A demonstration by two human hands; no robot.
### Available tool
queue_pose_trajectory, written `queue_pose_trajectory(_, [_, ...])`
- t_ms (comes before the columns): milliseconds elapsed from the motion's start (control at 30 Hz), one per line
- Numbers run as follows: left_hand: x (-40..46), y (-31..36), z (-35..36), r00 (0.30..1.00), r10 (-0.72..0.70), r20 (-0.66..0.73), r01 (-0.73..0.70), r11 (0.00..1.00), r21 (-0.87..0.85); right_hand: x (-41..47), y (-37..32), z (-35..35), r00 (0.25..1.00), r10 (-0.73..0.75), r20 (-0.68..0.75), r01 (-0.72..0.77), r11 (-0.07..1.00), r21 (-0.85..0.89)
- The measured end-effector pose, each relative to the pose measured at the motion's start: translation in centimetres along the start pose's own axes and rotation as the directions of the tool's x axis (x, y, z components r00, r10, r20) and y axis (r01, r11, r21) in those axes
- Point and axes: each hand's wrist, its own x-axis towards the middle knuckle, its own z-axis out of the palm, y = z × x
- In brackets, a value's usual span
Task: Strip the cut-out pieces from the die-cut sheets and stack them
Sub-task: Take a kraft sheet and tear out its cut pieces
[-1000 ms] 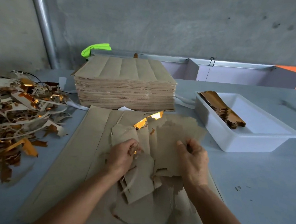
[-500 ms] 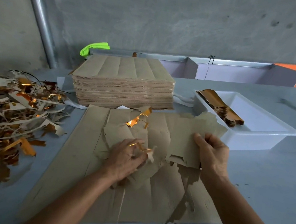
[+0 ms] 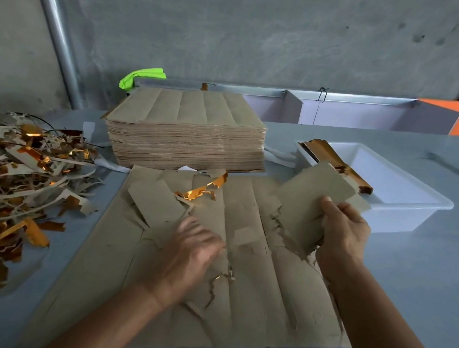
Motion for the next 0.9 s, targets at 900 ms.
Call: queue_pose_trajectory(900, [2.3,-12.5,-0.4,0.198,-0.912,0.359,0.894,0.318,0.315,-0.3,3.2,3.7,0.947,-0.003,0.32,0.084,0.967,-0.241])
